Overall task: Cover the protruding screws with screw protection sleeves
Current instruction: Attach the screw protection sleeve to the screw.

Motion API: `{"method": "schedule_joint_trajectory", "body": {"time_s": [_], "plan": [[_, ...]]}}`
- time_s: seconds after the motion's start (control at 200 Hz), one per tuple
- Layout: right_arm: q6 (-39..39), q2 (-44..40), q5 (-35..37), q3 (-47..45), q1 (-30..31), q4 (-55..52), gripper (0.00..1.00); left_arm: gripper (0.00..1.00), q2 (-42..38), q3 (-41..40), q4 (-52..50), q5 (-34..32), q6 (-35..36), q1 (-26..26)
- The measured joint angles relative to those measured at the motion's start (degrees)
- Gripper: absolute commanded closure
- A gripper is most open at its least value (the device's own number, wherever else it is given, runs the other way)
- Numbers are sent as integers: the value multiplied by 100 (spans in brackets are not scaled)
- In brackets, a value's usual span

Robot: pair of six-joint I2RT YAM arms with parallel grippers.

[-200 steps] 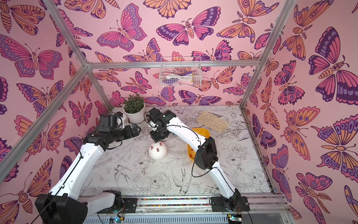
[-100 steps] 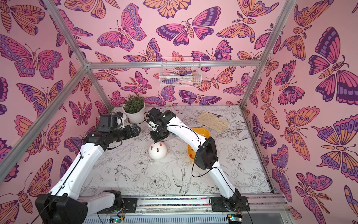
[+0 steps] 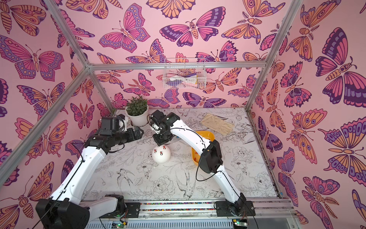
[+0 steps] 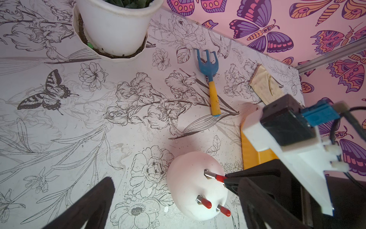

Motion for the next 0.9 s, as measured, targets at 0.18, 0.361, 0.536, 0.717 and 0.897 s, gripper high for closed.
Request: {"method": "schedule_joint_trajectory", "body": {"time_s": [0.18,0.361,0.536,0.717,0.897], "plan": [[37,66,-2,90,0,-33,92,0,-4,0,0,0,0,2],[46,74,-2,96,0,-37,92,0,-4,0,0,0,2,28],[59,74,-2,96,0,-37,92,0,-4,0,0,0,2,28],[79,90,-24,107,0,-48,91,0,-4,0,0,0,2,33],[96,120,-46,149,0,-57,91,0,-4,0,0,0,17,33]]}}
